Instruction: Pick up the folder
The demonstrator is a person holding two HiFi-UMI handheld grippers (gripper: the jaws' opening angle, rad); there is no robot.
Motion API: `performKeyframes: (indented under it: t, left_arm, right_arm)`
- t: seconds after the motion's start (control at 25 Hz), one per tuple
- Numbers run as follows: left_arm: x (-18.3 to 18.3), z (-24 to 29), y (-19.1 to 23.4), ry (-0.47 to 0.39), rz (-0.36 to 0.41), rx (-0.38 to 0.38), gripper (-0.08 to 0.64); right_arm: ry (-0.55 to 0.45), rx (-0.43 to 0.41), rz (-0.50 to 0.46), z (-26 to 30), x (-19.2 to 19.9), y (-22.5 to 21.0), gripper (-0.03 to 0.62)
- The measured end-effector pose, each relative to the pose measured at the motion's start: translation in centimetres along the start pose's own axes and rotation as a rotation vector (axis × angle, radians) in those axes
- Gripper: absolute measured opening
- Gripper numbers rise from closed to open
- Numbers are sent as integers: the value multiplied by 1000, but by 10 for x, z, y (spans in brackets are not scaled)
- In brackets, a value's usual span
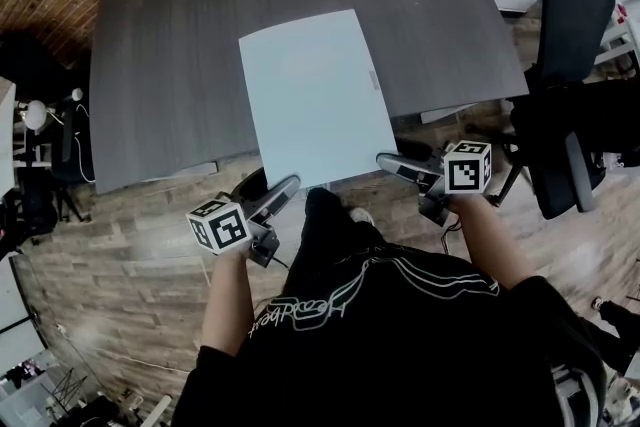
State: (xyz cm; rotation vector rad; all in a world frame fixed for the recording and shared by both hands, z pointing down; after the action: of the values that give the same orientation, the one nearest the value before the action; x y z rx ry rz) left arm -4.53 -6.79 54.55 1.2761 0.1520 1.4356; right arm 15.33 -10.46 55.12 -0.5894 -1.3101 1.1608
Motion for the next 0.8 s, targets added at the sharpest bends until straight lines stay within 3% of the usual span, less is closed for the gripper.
performKeyframes:
  t: [0.36, 0.8]
  left_arm:
    - [-13, -16, -33, -57, 70, -6, 370]
    - [-62, -57, -111, -197, 231, -12, 369]
  right_arm:
    - [-11, -25, -87, -15, -8, 32, 287]
    - [-65, -96, -257, -44, -44, 118, 287]
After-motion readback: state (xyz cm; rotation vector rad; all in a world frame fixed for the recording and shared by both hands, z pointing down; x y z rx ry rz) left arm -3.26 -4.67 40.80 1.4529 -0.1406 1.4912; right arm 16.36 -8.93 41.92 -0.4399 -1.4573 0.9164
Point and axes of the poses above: the fingertips, and each gripper's own axes: z forward along the fingers, y to its left, x out of its underside, the point moved 1 cm from there along -z, backward along the fingers, and after that the axes turned 5 degrees about z, right-handed, at the moved point
